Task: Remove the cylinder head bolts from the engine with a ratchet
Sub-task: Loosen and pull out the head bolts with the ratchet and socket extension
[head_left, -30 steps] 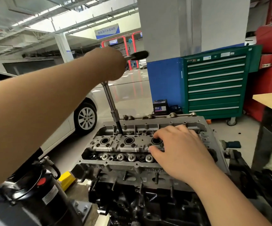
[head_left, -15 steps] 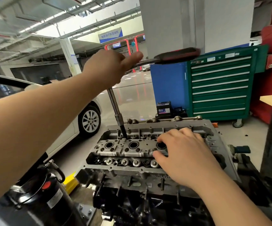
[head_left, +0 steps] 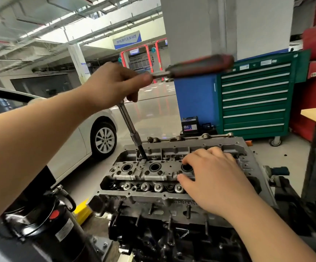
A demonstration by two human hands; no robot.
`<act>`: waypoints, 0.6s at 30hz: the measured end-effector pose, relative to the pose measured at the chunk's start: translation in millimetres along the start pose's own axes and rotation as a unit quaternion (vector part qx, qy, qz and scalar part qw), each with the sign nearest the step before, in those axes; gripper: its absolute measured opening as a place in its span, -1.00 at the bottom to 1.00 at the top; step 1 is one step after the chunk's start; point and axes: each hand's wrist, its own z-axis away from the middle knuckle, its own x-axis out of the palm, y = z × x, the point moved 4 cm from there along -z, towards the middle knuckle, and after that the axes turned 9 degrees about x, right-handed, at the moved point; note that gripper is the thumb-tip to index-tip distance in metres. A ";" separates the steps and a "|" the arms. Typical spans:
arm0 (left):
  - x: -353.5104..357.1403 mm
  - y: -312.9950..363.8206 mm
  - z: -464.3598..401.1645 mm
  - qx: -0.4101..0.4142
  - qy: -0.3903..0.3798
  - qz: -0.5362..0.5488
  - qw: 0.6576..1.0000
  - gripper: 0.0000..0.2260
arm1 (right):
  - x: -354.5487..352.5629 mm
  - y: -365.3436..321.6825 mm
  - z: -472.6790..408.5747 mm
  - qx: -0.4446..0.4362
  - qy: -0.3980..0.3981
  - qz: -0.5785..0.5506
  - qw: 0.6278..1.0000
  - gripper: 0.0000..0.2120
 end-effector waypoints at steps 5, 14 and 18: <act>21.4 2.0 -55.6 -0.157 -0.098 -0.357 0.915 -0.83 | 0.3 0.2 -0.4 0.003 -0.004 -0.001 1.000 -0.49; 2.8 7.8 10.9 0.114 0.038 0.048 0.992 -0.34 | 1.1 -0.1 -0.8 -0.003 0.004 0.001 1.000 -0.52; 6.0 -5.0 -2.9 -0.058 0.046 -0.090 0.993 -0.38 | 1.4 -0.3 -1.3 0.000 0.001 0.000 1.000 -0.51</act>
